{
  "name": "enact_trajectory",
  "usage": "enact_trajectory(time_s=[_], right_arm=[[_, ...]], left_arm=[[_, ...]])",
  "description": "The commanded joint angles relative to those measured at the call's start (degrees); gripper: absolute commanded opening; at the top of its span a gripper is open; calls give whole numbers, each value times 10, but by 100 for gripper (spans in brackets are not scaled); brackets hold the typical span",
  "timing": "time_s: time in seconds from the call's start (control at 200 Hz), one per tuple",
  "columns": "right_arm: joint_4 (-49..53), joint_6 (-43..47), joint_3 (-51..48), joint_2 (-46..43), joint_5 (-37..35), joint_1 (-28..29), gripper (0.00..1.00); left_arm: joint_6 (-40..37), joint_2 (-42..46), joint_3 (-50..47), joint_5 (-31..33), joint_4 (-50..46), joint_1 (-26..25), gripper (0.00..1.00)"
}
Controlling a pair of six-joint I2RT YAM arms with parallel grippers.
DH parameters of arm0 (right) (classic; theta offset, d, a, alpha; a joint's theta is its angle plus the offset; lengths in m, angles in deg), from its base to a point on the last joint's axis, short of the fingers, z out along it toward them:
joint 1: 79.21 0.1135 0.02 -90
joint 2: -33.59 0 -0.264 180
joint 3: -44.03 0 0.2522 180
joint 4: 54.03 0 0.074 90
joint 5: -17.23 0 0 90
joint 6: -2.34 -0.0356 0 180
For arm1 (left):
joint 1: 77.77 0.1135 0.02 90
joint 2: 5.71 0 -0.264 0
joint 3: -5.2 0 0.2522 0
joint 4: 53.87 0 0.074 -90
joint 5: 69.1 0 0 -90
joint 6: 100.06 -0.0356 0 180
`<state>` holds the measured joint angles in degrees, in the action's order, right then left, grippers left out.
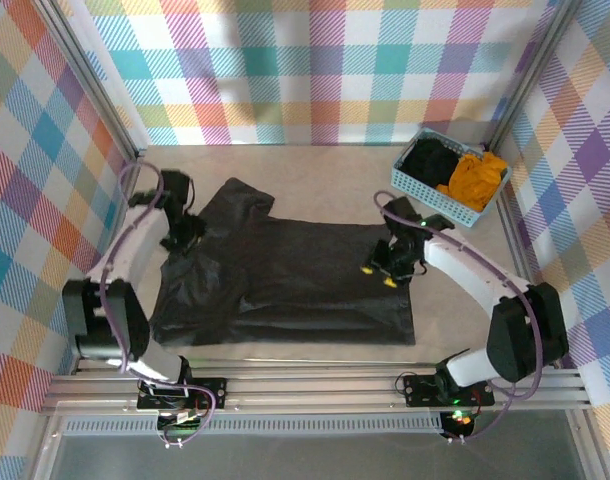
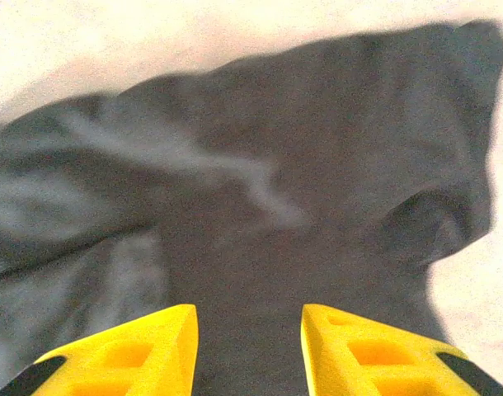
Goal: Fold and stack the t-shirts
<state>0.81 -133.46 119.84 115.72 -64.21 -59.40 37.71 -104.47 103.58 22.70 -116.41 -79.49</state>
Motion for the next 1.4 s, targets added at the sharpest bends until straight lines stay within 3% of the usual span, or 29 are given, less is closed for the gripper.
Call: enact_trajectory(time_s=[0.0, 0.18, 0.345, 0.455, 0.63, 0.845, 1.11, 1.395], right_arm=[[-84, 33, 47, 38, 48, -29, 52], [-28, 47, 151, 97, 46, -54, 53], [23, 25, 161, 124, -50, -82, 50], [0, 38, 152, 150, -97, -89, 47], [9, 64, 205, 207, -78, -93, 46], [0, 61, 207, 214, -40, -93, 47], [-8, 48, 141, 164, -1, -94, 48], [-8, 37, 95, 140, 7, -96, 48]], left_arm=[[-13, -86, 58, -20, 43, 5, 38], [4, -196, 159, -18, 98, 5, 41], [-20, -307, 300, -14, 65, 5, 42], [-82, -346, 375, -5, 75, -2, 42], [-155, -412, 469, 18, 47, -11, 42], [-210, -470, 492, 41, 69, -27, 46], [-211, -530, 555, 46, 87, -42, 52], [-205, -564, 589, 67, 24, -49, 50]])
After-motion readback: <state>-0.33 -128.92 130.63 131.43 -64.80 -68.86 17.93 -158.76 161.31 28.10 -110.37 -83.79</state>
